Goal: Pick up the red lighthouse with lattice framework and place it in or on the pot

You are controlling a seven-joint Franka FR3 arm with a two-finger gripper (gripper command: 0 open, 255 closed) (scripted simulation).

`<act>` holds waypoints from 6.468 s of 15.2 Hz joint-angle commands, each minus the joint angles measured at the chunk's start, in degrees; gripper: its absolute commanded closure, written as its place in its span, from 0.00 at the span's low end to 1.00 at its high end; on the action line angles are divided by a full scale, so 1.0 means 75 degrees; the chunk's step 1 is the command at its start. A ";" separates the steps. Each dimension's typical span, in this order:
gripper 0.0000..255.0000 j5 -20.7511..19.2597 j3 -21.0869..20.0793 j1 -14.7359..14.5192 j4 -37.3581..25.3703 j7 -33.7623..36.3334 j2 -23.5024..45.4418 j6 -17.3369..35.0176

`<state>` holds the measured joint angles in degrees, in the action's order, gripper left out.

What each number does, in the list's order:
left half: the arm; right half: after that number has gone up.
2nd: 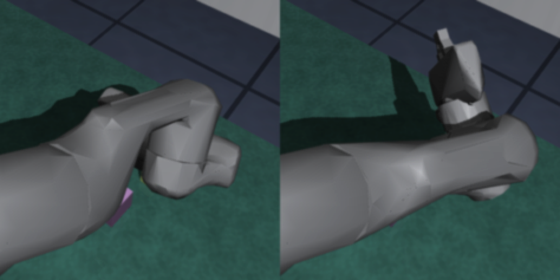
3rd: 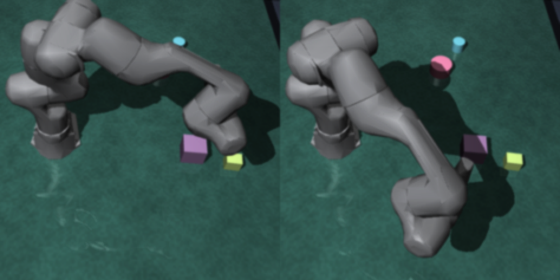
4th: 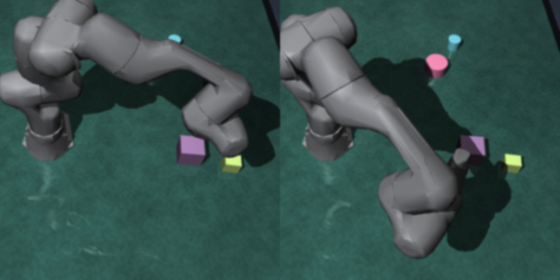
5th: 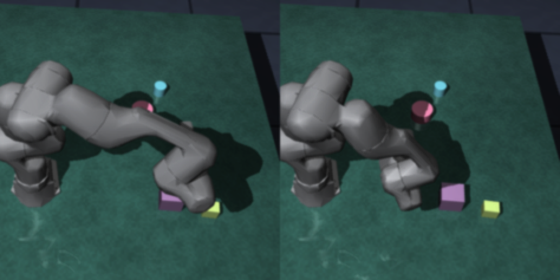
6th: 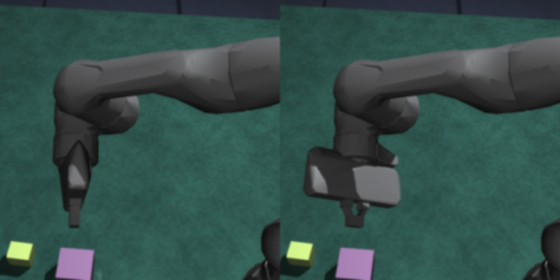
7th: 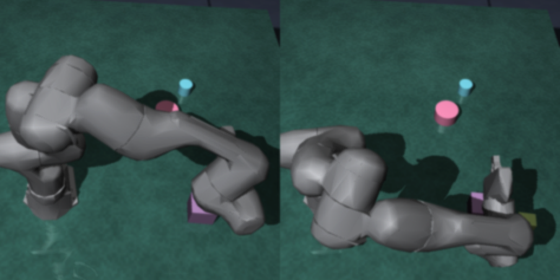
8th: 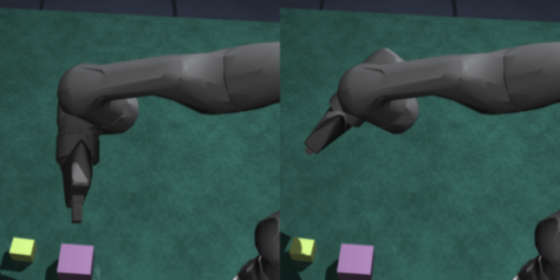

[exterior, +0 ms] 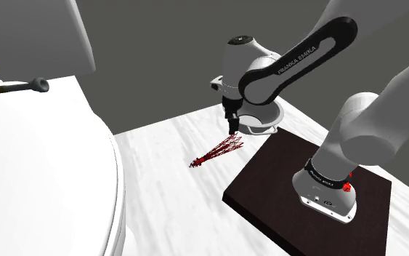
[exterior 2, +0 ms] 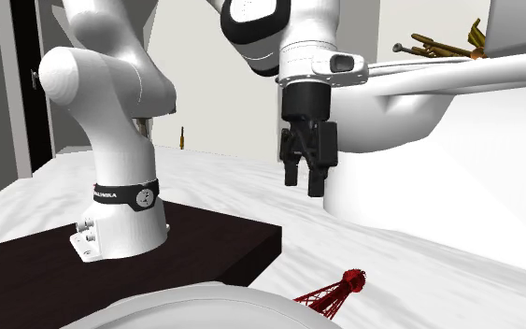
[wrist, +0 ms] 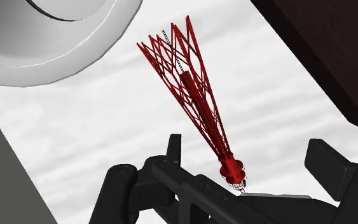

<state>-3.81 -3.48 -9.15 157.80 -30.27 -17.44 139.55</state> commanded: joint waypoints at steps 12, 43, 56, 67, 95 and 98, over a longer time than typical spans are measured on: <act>0.00 -0.4414 0.0436 -0.0400 -0.1039 0.1425 0.4389 0.3454; 1.00 -0.4617 0.0569 -0.0386 -0.1139 0.1502 0.4612 0.3595; 1.00 -0.2736 -0.0347 0.0166 -0.0706 -0.0142 0.2877 0.2373; 1.00 -0.1557 -0.0469 0.0046 -0.0694 -0.1146 0.1565 0.1162; 1.00 -0.1673 0.2457 0.1788 -0.0768 -0.5805 0.0574 0.0747; 1.00 -0.1575 0.2908 0.1993 -0.1070 -0.6542 0.0853 0.0819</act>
<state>-15.79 17.24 5.25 150.47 -77.37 -11.31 145.84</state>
